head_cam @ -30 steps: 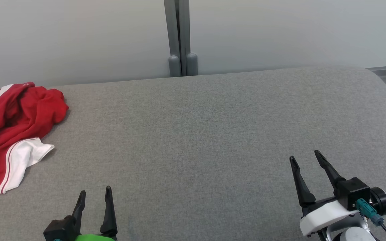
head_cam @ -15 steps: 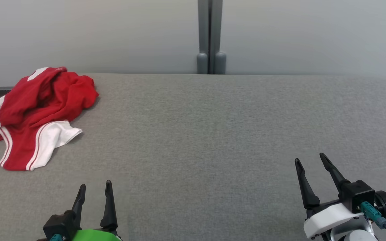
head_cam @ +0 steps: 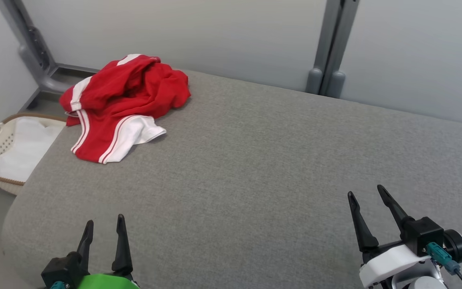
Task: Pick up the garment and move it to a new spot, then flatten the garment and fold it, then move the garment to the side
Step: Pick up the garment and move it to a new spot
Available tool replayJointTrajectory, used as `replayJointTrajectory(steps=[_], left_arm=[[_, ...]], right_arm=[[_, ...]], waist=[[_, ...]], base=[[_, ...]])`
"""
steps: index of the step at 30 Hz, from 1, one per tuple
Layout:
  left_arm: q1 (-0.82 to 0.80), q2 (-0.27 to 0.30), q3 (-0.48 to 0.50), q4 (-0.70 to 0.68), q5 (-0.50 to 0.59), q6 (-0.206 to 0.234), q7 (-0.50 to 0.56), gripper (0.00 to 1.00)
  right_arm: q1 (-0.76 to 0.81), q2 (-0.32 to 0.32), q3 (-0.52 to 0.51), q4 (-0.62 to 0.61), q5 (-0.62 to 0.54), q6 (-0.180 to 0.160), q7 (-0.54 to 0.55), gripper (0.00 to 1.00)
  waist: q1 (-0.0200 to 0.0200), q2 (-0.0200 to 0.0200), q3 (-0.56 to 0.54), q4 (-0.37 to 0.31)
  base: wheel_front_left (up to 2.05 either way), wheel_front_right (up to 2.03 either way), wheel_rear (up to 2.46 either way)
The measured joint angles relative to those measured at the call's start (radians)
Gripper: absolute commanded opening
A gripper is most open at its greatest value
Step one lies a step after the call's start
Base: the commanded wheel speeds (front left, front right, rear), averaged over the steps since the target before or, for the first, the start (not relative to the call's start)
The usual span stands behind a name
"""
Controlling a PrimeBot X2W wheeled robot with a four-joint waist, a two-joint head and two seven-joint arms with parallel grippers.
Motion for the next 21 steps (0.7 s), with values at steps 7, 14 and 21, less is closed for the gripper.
replayJointTrajectory(steps=[7, 14, 21], left_arm=[[0.009, 0.000, 0.014, -0.009, -0.001, 0.000, 0.000, 1.00], [0.014, 0.000, 0.055, -0.034, -0.009, 0.011, 0.000, 1.00], [-0.056, 0.033, 0.197, -0.114, 0.040, 0.002, 0.000, 1.00]], right_arm=[[-0.001, 0.000, 0.008, 0.000, 0.000, 0.000, 0.000, 1.00], [-0.001, 0.000, 0.012, -0.002, -0.009, 0.000, 0.000, 1.00], [-0.017, 0.000, 0.014, -0.015, -0.046, 0.000, 0.000, 1.00]], waist=[[0.0000, 0.0000, 0.000, 0.064], [0.0000, 0.0000, 0.012, 0.058], [0.0000, 0.0000, 0.054, 0.031]], base=[[0.00, 0.00, 0.00], [0.00, 0.00, 0.00], [0.00, 0.00, 0.00]])
